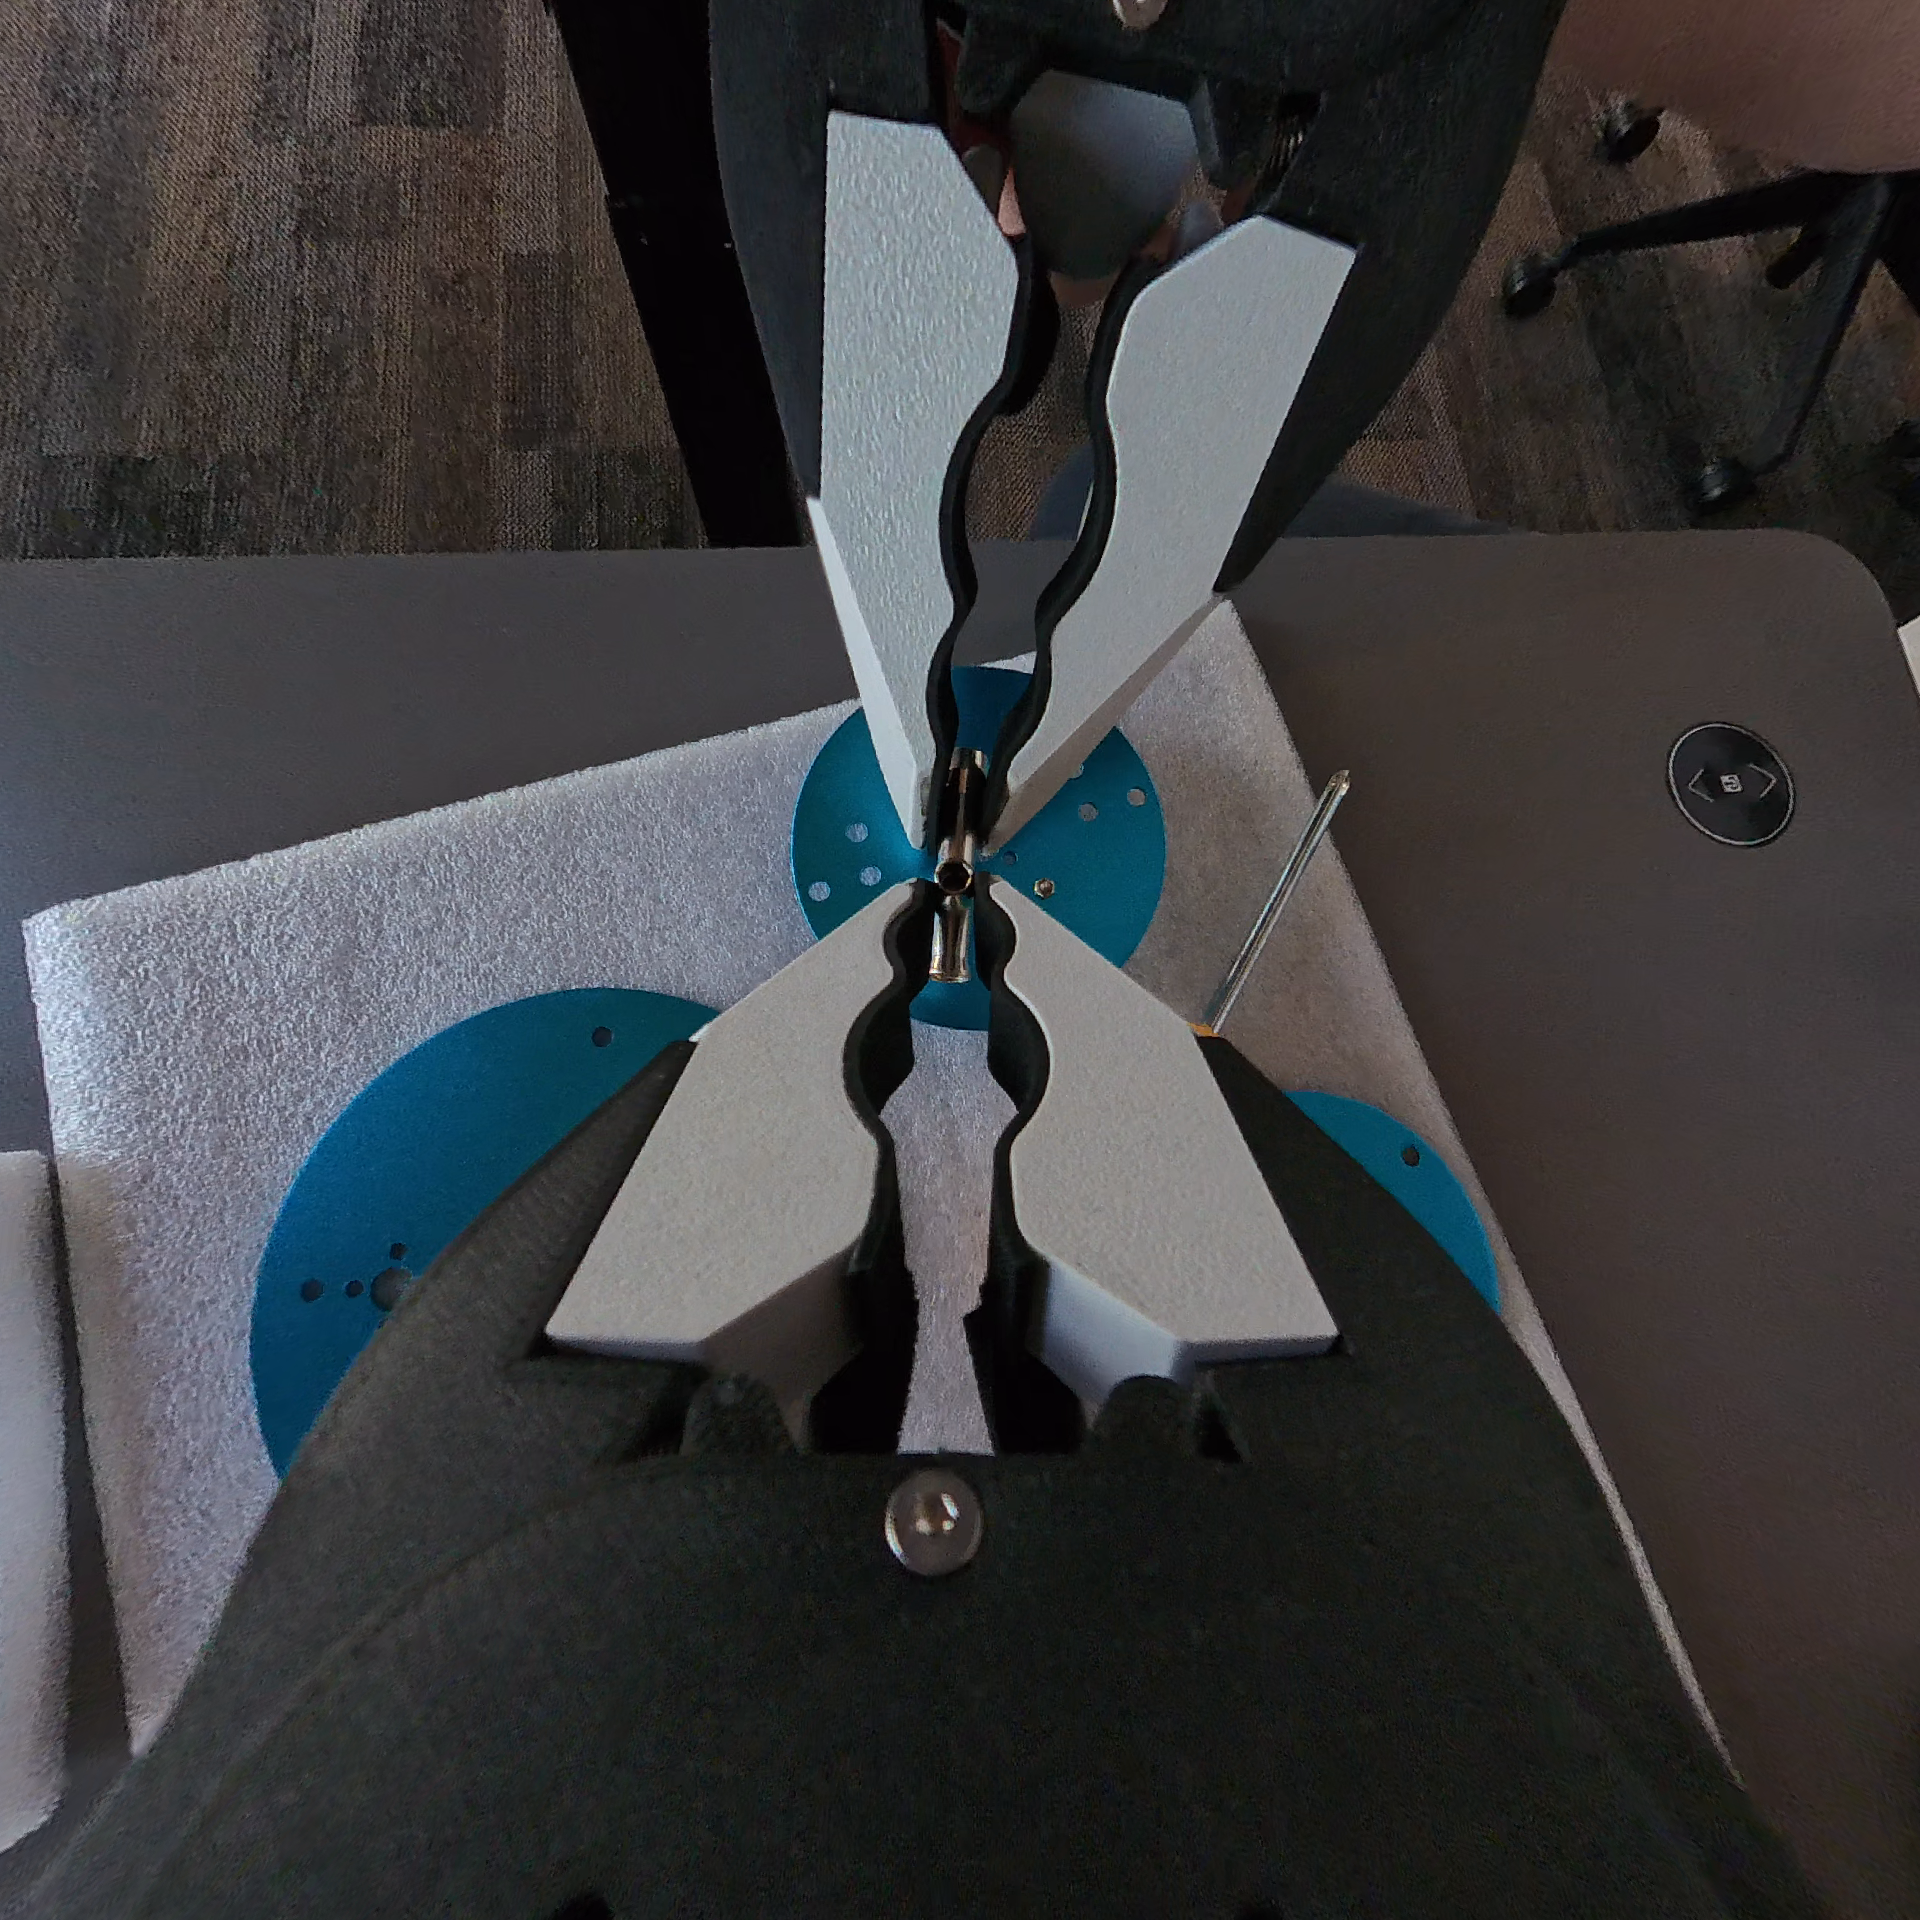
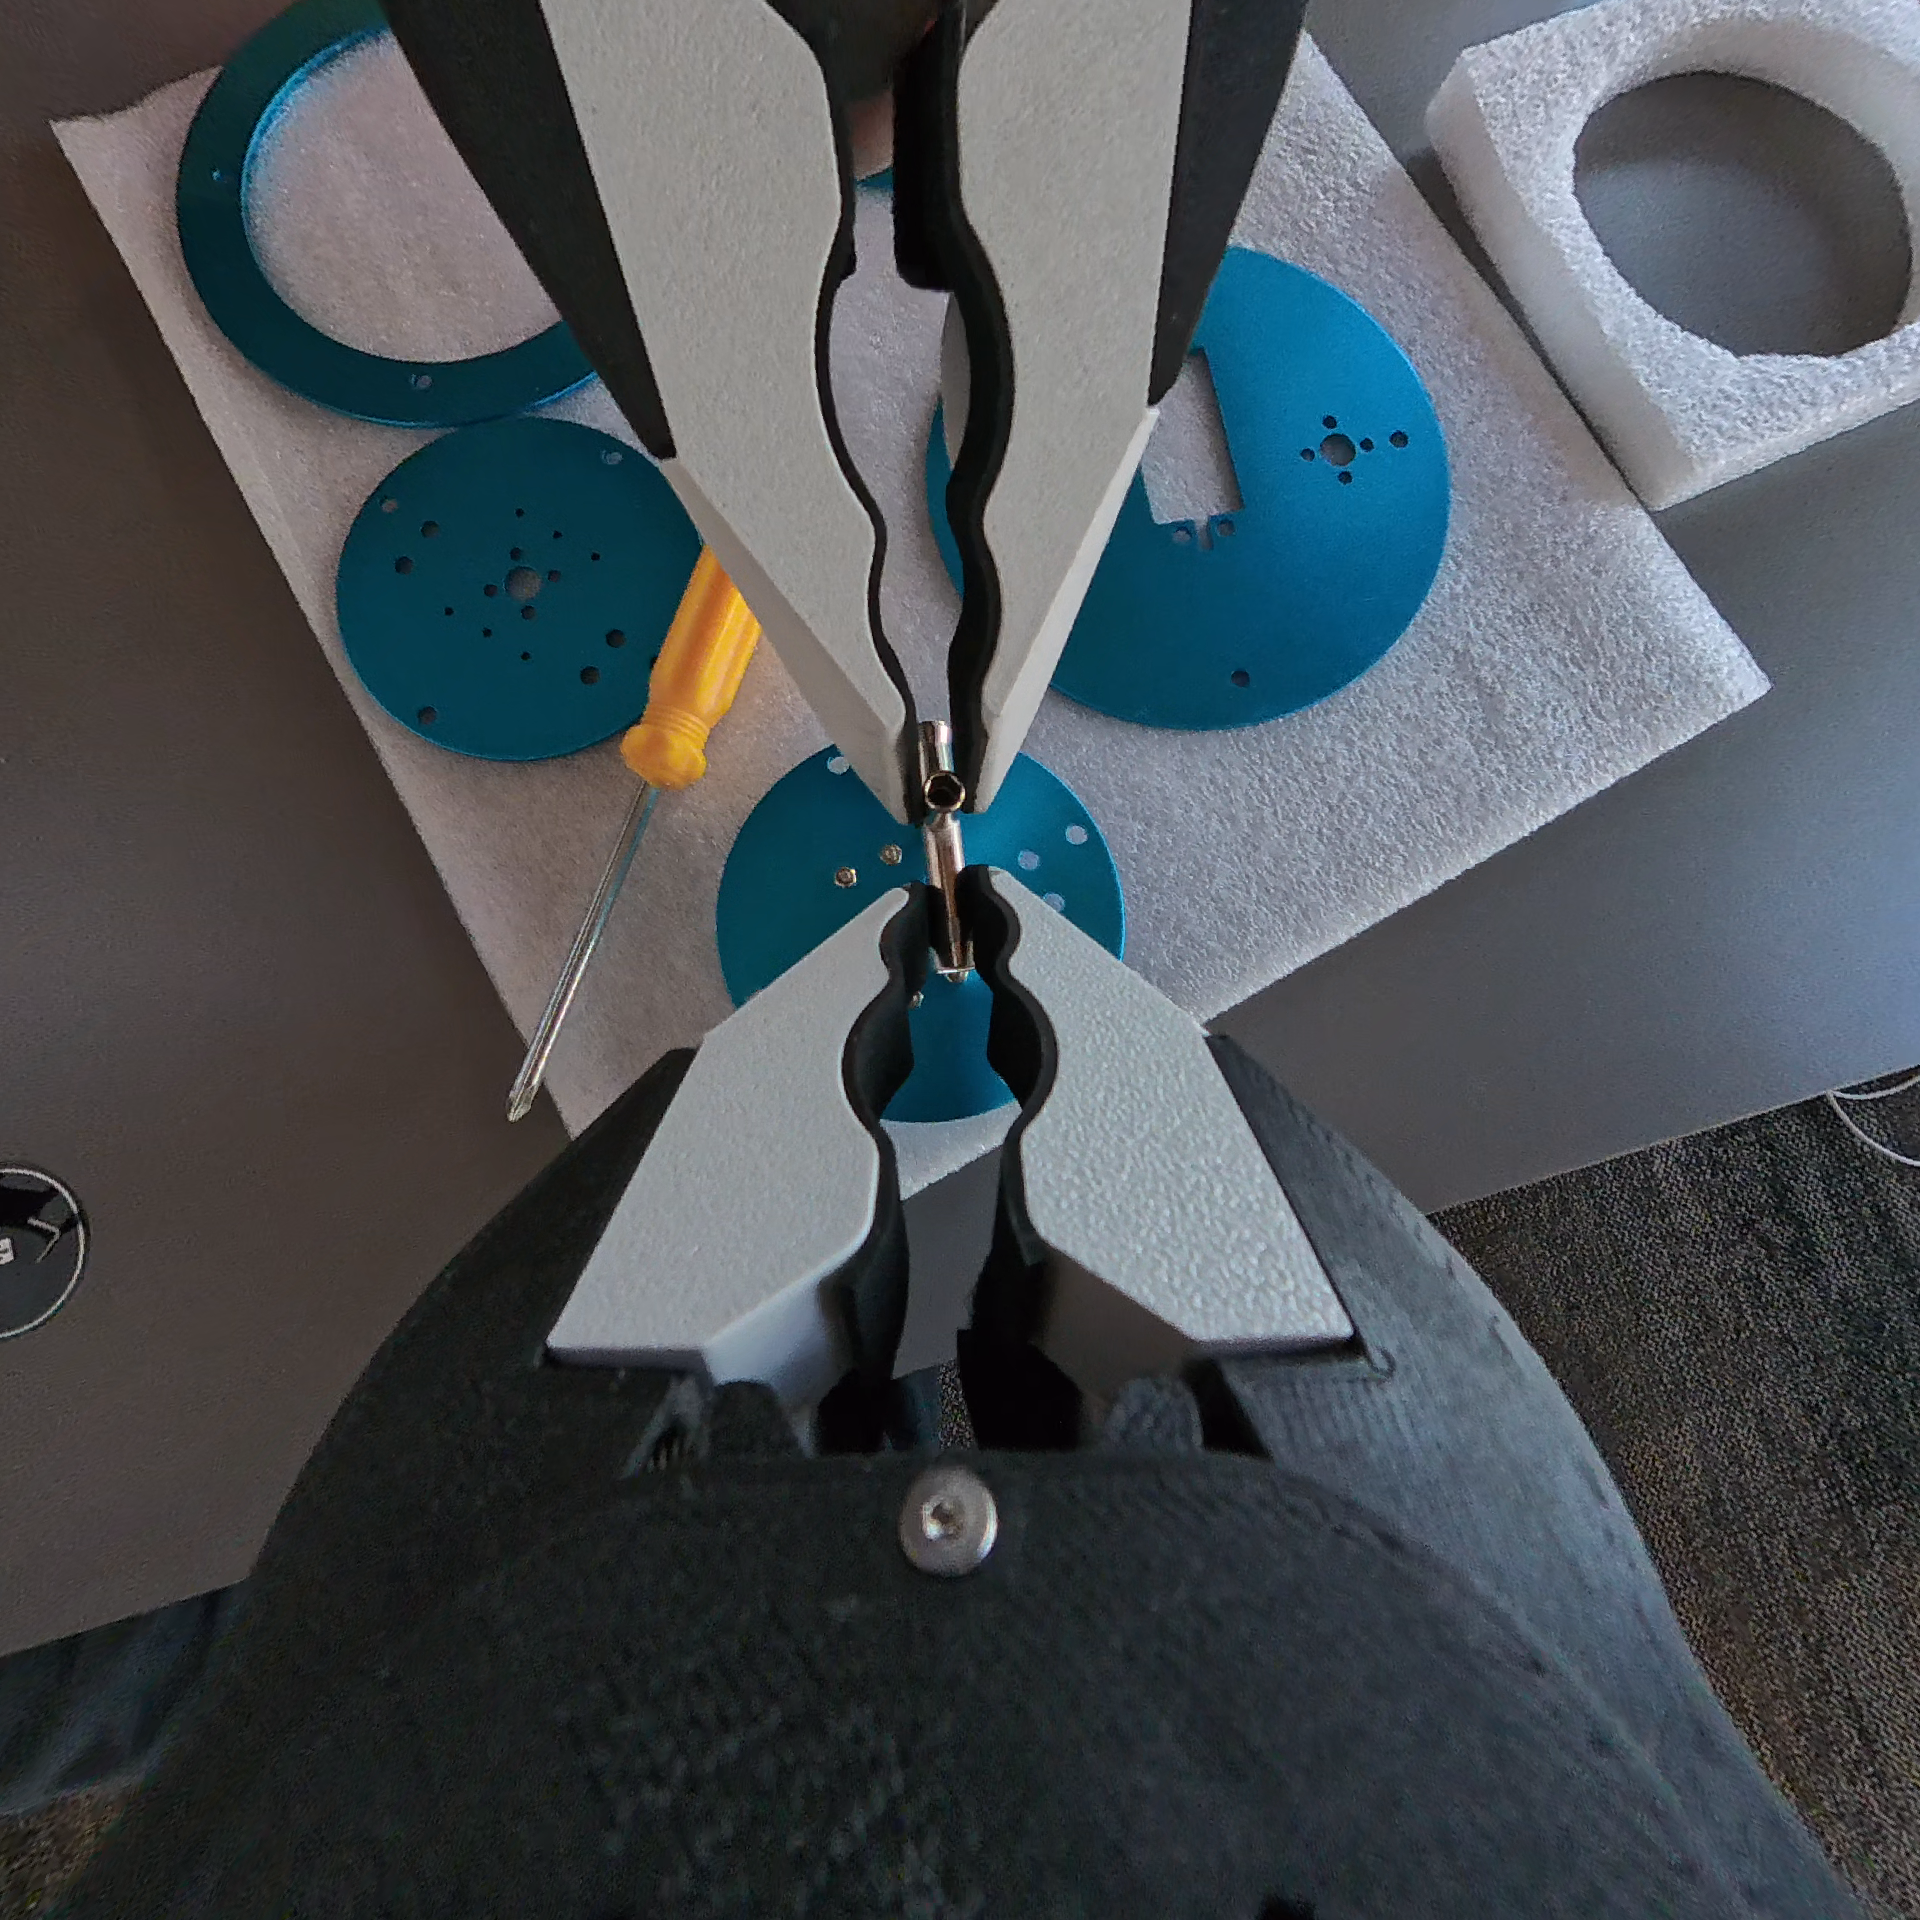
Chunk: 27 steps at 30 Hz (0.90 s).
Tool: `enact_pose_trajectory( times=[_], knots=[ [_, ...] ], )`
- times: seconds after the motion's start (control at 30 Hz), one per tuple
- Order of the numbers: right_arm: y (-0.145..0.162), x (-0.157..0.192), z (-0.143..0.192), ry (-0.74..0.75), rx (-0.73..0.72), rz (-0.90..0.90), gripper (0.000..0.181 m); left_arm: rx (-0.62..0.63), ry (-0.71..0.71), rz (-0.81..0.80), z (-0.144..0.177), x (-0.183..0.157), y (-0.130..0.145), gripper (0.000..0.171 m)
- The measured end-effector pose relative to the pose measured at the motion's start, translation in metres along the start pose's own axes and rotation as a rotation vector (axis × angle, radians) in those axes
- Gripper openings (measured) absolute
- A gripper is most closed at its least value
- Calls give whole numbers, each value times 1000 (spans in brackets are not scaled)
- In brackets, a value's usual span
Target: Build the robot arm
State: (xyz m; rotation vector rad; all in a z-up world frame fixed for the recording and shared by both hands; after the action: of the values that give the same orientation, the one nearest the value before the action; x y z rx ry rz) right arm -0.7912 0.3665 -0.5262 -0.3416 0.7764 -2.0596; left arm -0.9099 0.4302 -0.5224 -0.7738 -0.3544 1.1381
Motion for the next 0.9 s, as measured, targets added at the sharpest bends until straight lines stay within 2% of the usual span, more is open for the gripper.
enact_pose_trajectory(
  times=[0.47, 0.57, 0.9],
  knots=[
    [-3, 10, 1, 88, 27, -59, 7, 4, 32, -88, 1, 2, 1, 6],
    [-5, 10, 1, 84, 45, 34, 7, 12, 46, -57, 1, 2, 0, 6],
    [-3, -7, -1, -43, -9, 98, 7, 73, -19, 71, -9, -1, 5, 6]
  ],
)
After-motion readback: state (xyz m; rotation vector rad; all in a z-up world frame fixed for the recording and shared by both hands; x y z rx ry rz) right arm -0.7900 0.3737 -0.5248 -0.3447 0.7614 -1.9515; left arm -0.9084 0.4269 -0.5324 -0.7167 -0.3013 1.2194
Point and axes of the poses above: each gripper's, where its closed fingertips meet, z back along the fingers, y out of its underside, x = y × z across the jaws, the point moved 10 cm from there along z, back along the fingers, and after that the axes turned 3 degrees about y, right-handed, at the moved point
